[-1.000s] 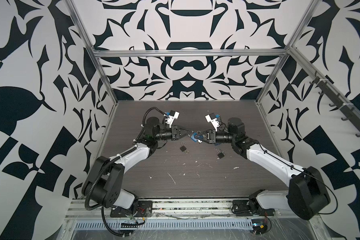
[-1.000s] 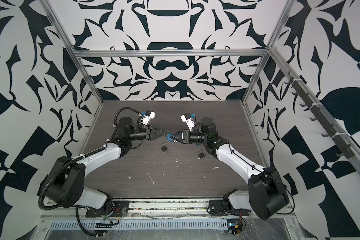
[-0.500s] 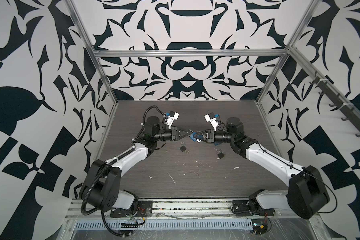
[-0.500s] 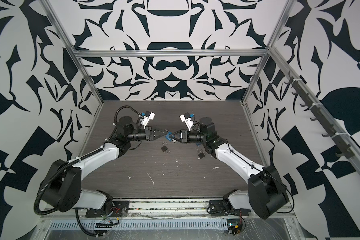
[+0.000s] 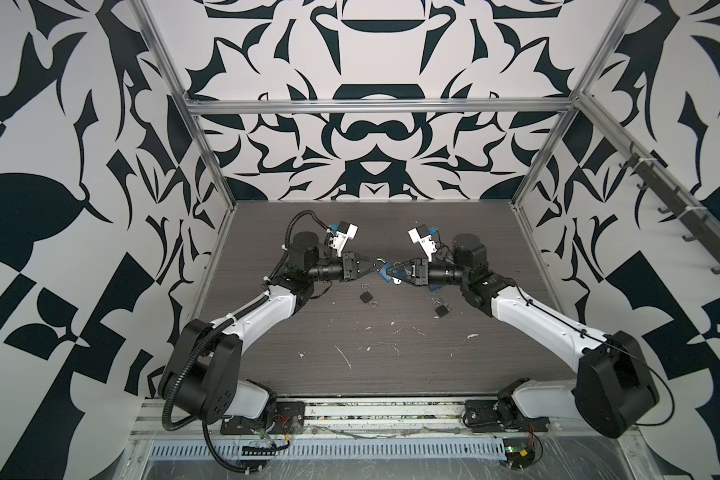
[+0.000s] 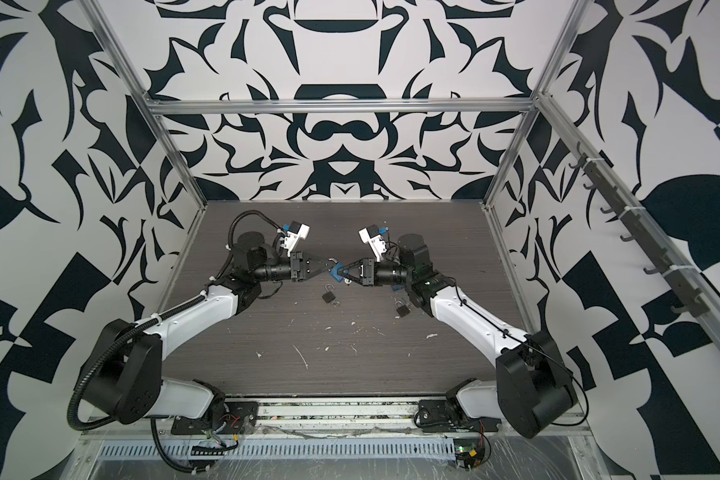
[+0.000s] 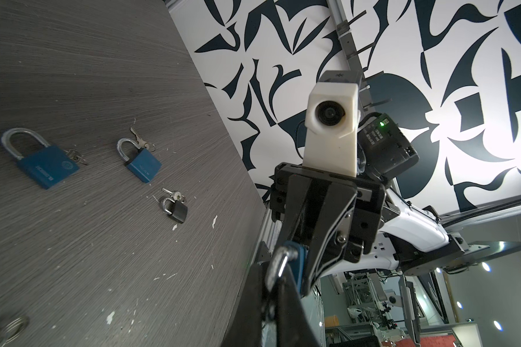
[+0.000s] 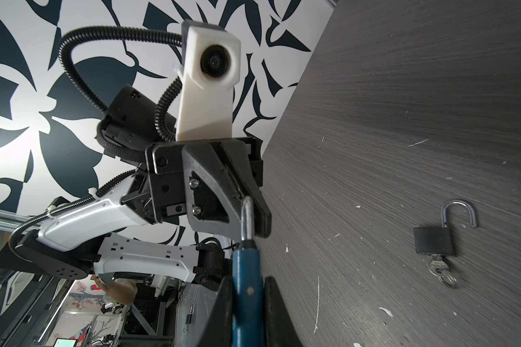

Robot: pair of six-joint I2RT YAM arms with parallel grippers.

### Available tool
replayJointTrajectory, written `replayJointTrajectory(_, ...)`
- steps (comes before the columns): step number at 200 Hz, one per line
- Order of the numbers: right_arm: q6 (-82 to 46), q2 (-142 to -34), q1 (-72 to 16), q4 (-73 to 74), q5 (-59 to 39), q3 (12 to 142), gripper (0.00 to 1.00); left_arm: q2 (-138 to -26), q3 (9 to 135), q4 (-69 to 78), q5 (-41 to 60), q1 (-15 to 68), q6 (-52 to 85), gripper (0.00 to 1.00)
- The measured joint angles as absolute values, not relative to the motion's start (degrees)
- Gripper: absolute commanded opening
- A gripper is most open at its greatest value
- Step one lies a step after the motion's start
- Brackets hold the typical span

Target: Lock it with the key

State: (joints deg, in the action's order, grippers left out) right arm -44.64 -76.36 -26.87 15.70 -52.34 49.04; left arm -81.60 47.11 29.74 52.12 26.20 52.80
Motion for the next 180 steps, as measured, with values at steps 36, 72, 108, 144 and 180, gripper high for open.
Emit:
replayJointTrajectory(36,-44.9,-77.4,-26.9,15.5,-51.0,49.0,0.37,-81.4,47.1,29.1,50.6,26.4,51.7,0.00)
replayJointTrajectory(72,-46.0,-77.6,-26.2,15.7,-50.0,48.8,0.41,-80.6,47.9,23.9,47.5,26.5,48.8,0.00)
replayJointTrajectory(108,-46.8,-74.9,-24.7,16.3,-50.0,46.8,0.41,-79.2,49.2,20.3,44.9,26.0,46.7,0.00)
replayJointTrajectory(144,-47.0,-73.0,-24.4,17.0,-50.3,46.3,0.41,-78.2,50.3,18.4,43.5,25.8,46.0,0.00)
replayJointTrajectory(180,-47.0,-72.9,-24.4,17.4,-50.3,46.0,0.41,-78.1,51.3,17.7,43.2,25.7,46.1,0.00)
